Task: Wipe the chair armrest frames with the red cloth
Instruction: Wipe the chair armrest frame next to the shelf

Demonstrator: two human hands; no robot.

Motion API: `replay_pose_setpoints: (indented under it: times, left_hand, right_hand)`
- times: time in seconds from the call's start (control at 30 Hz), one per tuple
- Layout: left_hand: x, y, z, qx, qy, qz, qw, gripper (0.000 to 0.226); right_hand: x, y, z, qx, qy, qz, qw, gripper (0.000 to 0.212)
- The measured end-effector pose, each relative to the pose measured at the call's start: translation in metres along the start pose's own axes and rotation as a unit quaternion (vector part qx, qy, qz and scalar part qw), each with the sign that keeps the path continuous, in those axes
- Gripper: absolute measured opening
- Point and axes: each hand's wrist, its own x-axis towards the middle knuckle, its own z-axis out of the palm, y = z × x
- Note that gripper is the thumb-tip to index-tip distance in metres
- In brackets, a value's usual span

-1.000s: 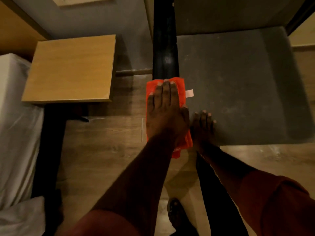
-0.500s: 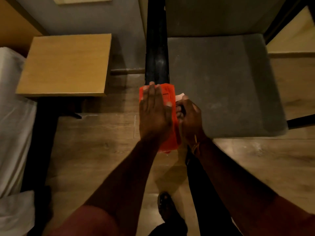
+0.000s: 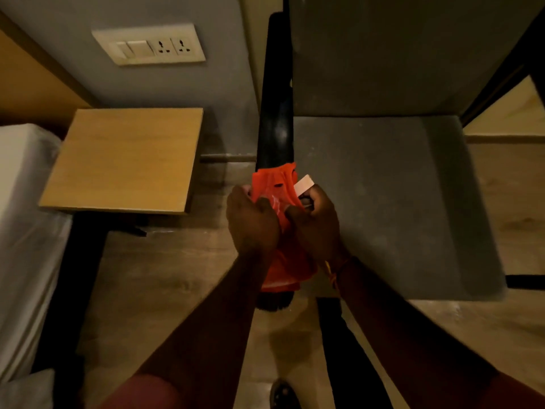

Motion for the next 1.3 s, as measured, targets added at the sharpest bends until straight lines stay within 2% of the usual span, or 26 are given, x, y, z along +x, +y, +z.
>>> replay_pose_setpoints:
  times: [0.03, 0.17, 0.27, 0.33, 0.43, 0.5, 0.57, 0.63, 0.67, 0.73, 0.77, 0.83, 0.9, 1.03, 1.17, 1.3]
  left_hand:
    - [0.034, 0.024, 0.016, 0.003, 0.002, 0.001, 1.000, 0.031]
    - [0.085, 0.065, 0.021, -0.019, -0.012, 0.052, 0.998, 0.026]
    - [0.143, 0.111, 0.035, -0.027, 0.016, 0.085, 0.996, 0.023]
    - [0.181, 0.137, 0.045, -0.060, 0.014, 0.083, 0.995, 0.025]
    - [0.229, 0.161, 0.059, -0.058, -0.008, 0.062, 0.996, 0.033]
    - [0.250, 0.169, 0.068, -0.015, -0.003, 0.077, 0.997, 0.041]
    - [0.258, 0.169, 0.079, 0.075, 0.026, 0.142, 0.987, 0.055]
    - [0.261, 0.166, 0.093, 0.161, -0.006, 0.223, 0.961, 0.061]
    - [0.264, 0.162, 0.102, 0.202, -0.041, 0.249, 0.946, 0.062]
    - [0.268, 0.153, 0.114, 0.288, -0.085, 0.268, 0.915, 0.066]
    - [0.271, 0.148, 0.119, 0.318, -0.081, 0.274, 0.904, 0.068]
    - [0.276, 0.142, 0.125, 0.344, -0.056, 0.286, 0.893, 0.070]
    - [0.278, 0.140, 0.127, 0.341, -0.043, 0.291, 0.893, 0.071]
    - [0.279, 0.141, 0.128, 0.342, -0.063, 0.277, 0.896, 0.071]
    - [0.280, 0.142, 0.125, 0.347, -0.084, 0.280, 0.891, 0.069]
    - [0.275, 0.139, 0.123, 0.350, -0.088, 0.286, 0.888, 0.070]
  right_hand:
    - [0.044, -0.007, -0.003, 0.006, 0.007, 0.005, 1.000, 0.018]
    - [0.111, -0.028, -0.004, 0.034, 0.024, 0.007, 0.999, 0.013]
    - [0.189, -0.047, -0.003, 0.054, 0.027, 0.029, 0.998, 0.018]
    - [0.236, -0.061, -0.002, 0.063, 0.024, 0.012, 0.998, 0.022]
    - [0.288, -0.069, 0.001, 0.087, 0.001, 0.033, 0.996, 0.014]
    - [0.314, -0.067, 0.002, 0.091, -0.004, 0.054, 0.994, 0.011]
    - [0.327, -0.058, -0.001, 0.144, 0.008, 0.076, 0.987, 0.024]
    - [0.331, -0.042, -0.005, 0.236, 0.003, 0.097, 0.967, 0.030]
    - [0.332, -0.028, -0.005, 0.230, 0.004, 0.111, 0.967, 0.030]
    - [0.329, 0.010, -0.006, 0.072, -0.015, 0.115, 0.991, 0.034]
    - [0.327, 0.036, -0.007, -0.060, -0.028, 0.100, 0.993, 0.040]
    - [0.318, 0.079, -0.007, -0.278, -0.045, 0.073, 0.957, 0.059]
    - [0.307, 0.115, -0.008, -0.389, -0.065, 0.018, 0.919, 0.070]
    - [0.281, 0.156, -0.009, -0.481, -0.077, -0.013, 0.873, 0.073]
    - [0.263, 0.169, -0.005, -0.512, -0.076, -0.024, 0.855, 0.074]
    - [0.254, 0.174, -0.015, -0.526, -0.114, -0.035, 0.842, 0.077]
